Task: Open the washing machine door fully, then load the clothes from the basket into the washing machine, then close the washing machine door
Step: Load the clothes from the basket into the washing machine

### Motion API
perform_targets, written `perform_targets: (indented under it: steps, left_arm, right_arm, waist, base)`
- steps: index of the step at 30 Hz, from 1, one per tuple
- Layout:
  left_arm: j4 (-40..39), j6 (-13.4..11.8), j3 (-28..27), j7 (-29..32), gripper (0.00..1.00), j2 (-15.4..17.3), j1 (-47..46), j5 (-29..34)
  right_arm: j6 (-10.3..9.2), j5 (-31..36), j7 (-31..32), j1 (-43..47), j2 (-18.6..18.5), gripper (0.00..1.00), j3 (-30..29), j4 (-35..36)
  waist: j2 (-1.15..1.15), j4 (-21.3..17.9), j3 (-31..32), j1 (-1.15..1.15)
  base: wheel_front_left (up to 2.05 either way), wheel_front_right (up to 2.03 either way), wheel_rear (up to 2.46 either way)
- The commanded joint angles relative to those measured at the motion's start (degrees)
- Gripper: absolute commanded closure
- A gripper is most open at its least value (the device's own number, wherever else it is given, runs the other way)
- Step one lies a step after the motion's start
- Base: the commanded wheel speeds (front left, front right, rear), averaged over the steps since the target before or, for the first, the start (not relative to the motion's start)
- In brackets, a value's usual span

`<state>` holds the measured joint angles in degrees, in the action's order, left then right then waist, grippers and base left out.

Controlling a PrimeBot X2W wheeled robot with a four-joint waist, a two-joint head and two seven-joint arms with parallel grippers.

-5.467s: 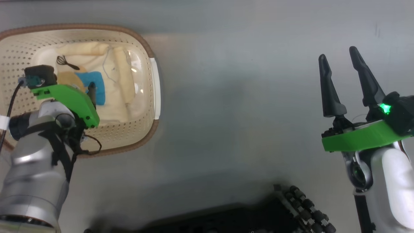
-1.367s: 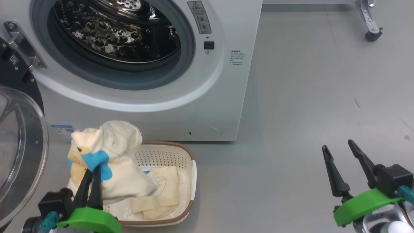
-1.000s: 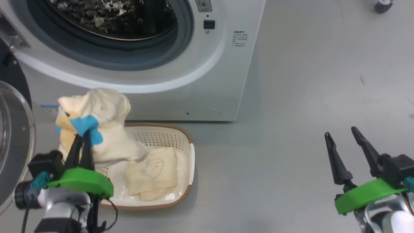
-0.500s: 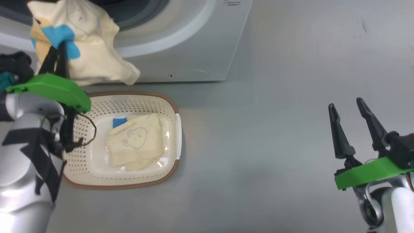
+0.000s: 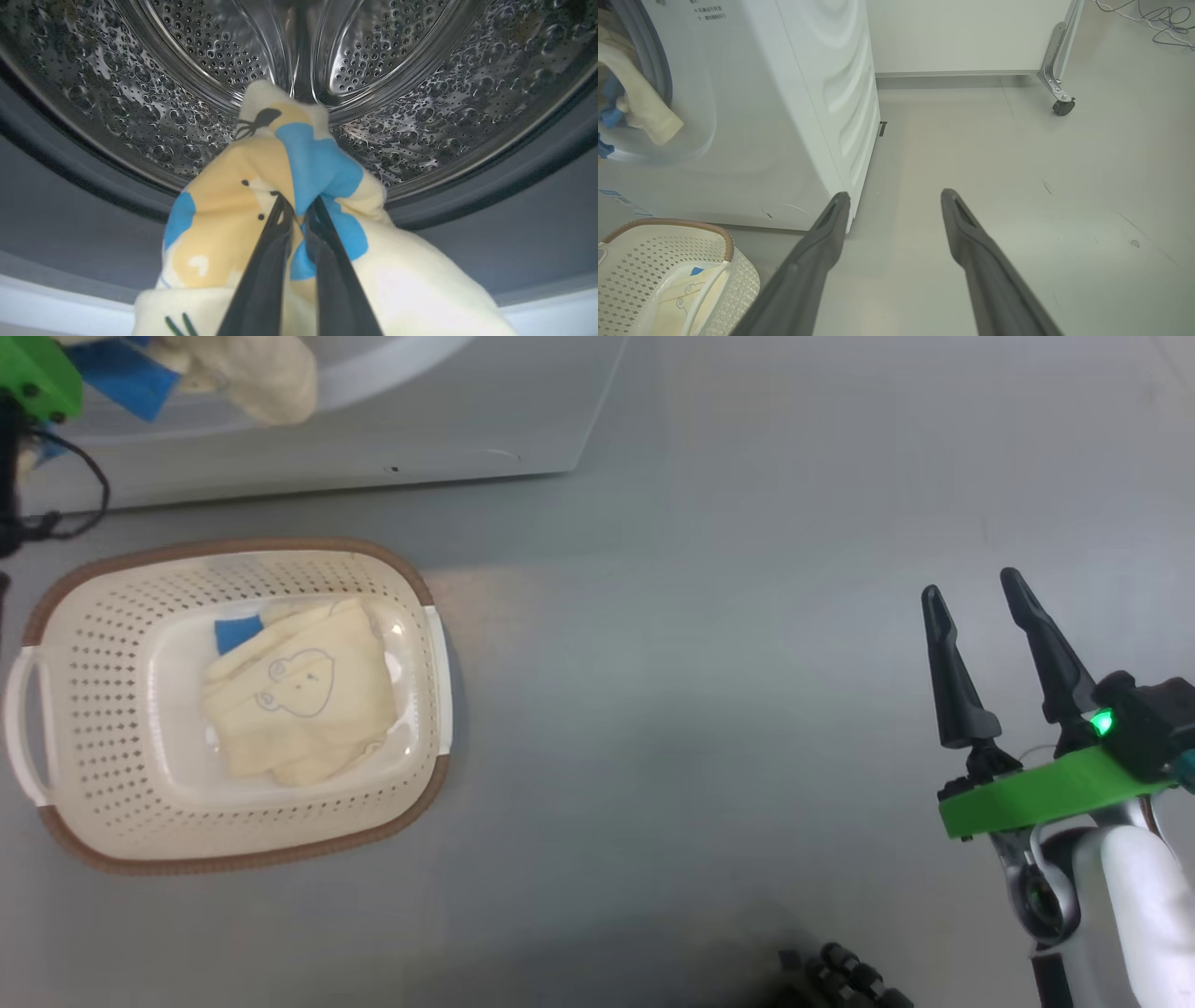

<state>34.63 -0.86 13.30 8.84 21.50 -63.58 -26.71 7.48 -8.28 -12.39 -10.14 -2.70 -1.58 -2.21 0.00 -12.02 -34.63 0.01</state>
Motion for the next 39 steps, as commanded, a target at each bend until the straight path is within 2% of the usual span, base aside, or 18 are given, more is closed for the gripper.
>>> perform_targets:
  steps: [1,8,15,19,27,31,32,33,34,39]
  left_arm:
    - [-1.1,0.63,-1.5,1.35,1.0,4.1,-3.89,0.6]
    - [0.6,1.9,-1.1,3.86,1.0,6.72,-11.32,1.32]
    - [1.91,3.53,-1.17,3.92,1.0,9.51,-18.99,1.9]
    - [2.8,3.69,-1.87,0.66,1.0,10.43,-23.25,2.23]
    - [6.42,3.89,-1.79,-10.03,1.0,10.79,-29.97,4.25]
    - [10.51,3.59,-1.53,-11.21,1.0,10.4,-30.94,4.33]
    - [11.66,3.7,-1.76,-11.03,0.89,10.18,-30.91,3.8]
    - [12.81,3.73,-1.92,-10.63,0.2,10.01,-30.84,3.36]
    - [13.65,3.87,-1.74,-10.44,0.0,9.93,-30.81,3.31]
    - [16.41,4.18,-2.22,-11.36,0.0,8.53,-29.87,1.57]
  right_arm:
    - [0.01,-0.68,-1.03,-0.71,-0.19,0.0,1.37,0.82]
    - [0.01,-2.27,-2.06,-2.44,-0.19,0.0,2.83,-1.02]
    - [0.01,-4.45,-2.54,-4.28,-0.19,0.0,4.45,-2.65]
    - [0.01,-5.5,-2.58,-4.83,-0.18,0.0,4.7,-2.68]
    - [0.01,-6.98,-2.6,-5.43,-0.18,0.0,5.22,-2.4]
    - [0.01,-7.1,-2.6,-5.6,-0.18,0.0,5.24,-2.58]
    - [0.01,-7.13,-2.6,-5.61,-0.18,0.0,5.26,-2.7]
    - [0.01,-7.14,-2.6,-5.6,-0.18,0.0,5.27,-2.8]
    - [0.01,-7.15,-2.6,-5.61,-0.18,0.0,5.25,-2.86]
    - [0.01,-7.15,-2.61,-5.77,-0.18,0.0,4.67,-2.82]
  waist:
    - [0.0,-2.1,-2.78,-0.01]
    - [0.0,-4.15,-6.3,-0.01]
    - [0.0,-6.74,-9.53,-0.01]
    - [0.0,-7.67,-10.66,-0.01]
    - [0.0,-8.19,-11.54,-0.01]
    - [0.0,-8.17,-11.42,-0.01]
    - [0.0,-8.17,-11.36,-0.01]
    - [0.0,-8.15,-11.32,-0.01]
    - [0.0,-8.12,-11.34,-0.01]
    - [0.0,-7.76,-11.24,-0.01]
  base:
    - [0.0,0.0,0.0]
    - [0.0,0.0,0.0]
    - [0.0,0.0,0.0]
    - [0.0,0.0,0.0]
    - [0.0,0.0,0.0]
    - [0.0,0.0,0.0]
    - [0.0,0.0,0.0]
    - [0.0,0.0,0.0]
    - [0.0,0.0,0.0]
    - [0.0,0.0,0.0]
